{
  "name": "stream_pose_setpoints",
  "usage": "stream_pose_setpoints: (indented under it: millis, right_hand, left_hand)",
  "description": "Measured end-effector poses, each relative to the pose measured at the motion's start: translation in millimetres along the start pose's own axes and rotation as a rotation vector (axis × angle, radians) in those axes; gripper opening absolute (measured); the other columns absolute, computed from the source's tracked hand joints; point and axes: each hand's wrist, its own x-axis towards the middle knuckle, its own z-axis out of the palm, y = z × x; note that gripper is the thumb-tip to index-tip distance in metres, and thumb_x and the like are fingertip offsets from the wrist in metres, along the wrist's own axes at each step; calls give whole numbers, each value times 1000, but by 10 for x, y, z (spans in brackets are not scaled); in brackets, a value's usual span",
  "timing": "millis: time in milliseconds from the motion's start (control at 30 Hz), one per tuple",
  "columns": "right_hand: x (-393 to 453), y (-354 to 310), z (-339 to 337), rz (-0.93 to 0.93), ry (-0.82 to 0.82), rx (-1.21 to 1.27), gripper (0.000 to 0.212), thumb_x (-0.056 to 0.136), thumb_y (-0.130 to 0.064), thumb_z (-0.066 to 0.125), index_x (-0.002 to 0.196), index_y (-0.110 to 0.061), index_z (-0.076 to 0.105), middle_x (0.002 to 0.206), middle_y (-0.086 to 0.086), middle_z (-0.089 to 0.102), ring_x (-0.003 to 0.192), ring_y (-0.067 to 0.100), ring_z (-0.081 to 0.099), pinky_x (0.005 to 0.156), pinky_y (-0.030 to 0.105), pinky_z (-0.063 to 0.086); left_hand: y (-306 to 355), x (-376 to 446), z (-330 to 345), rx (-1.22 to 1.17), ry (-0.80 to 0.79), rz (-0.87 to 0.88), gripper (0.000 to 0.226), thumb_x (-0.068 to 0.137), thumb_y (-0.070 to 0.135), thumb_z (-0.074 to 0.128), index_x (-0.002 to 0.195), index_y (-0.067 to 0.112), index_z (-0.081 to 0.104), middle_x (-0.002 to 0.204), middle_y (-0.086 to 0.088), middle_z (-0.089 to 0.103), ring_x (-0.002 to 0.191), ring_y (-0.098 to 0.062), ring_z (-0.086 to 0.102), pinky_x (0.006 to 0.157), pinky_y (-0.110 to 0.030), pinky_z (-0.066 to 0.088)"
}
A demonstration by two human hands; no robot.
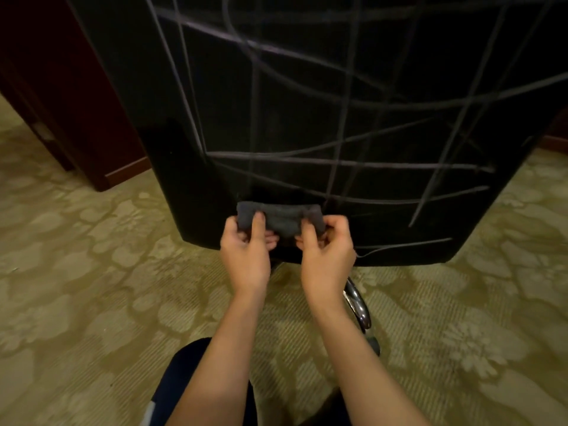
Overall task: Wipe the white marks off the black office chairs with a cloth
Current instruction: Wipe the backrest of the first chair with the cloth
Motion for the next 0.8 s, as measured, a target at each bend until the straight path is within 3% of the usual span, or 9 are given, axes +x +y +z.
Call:
stream_pose_setpoints:
  millis: [167, 367, 533, 633, 700, 800]
  right_hand:
    - [-205, 240, -125, 72, 7, -97, 20, 89, -11, 67, 95, -19, 50, 74, -10, 60, 66, -3, 61, 63, 23, 44]
    - [395, -217, -567, -27, 180, 39, 20, 86, -18, 69, 88, -30, 54, 82, 0, 66, 75, 18, 67, 67, 37, 56]
    - [267, -16, -612, 5, 160, -207, 18, 86, -21, 68, 94, -17, 52, 78, -8, 60, 68, 6, 58, 65, 31, 45]
    - [81, 279, -587, 109, 111, -245, 19, 86, -25, 67, 95, -19, 52, 78, -6, 61, 71, 15, 63, 67, 45, 53]
    - [75, 266, -613, 118, 85, -230, 18, 87, -21, 68, 92, -23, 52, 75, -8, 62, 70, 14, 65, 66, 42, 55]
    - [246, -17, -800, 13, 123, -144, 17, 85, -19, 69, 90, -24, 53, 73, -6, 65, 68, 14, 68, 63, 36, 54]
  left_hand:
    - [-276, -324, -16, 163, 13, -27, 12, 98, 18, 62, 90, 24, 56, 83, 0, 70, 73, -12, 72, 72, -47, 62]
    - [198, -403, 564, -70, -81, -46, 7, 95, 18, 66, 91, 21, 61, 87, -8, 74, 74, -17, 75, 65, -29, 60]
    - [-1, -486, 594, 147, 8, 36, 15, 82, 34, 67, 80, 23, 56, 67, 1, 68, 66, -15, 69, 67, -44, 58]
    - [-231, -559, 465, 203, 5, -60, 22, 78, 46, 63, 84, 27, 54, 67, 2, 69, 66, -22, 71, 69, -50, 58]
    - [-261, -607, 425, 183, -17, -113, 15, 88, 31, 68, 85, 23, 56, 71, 0, 71, 64, -20, 73, 67, -50, 60]
    - [-19, -666, 552, 45, -103, -98, 7, 96, 17, 64, 92, 17, 59, 82, -8, 74, 63, -18, 73, 55, -33, 58]
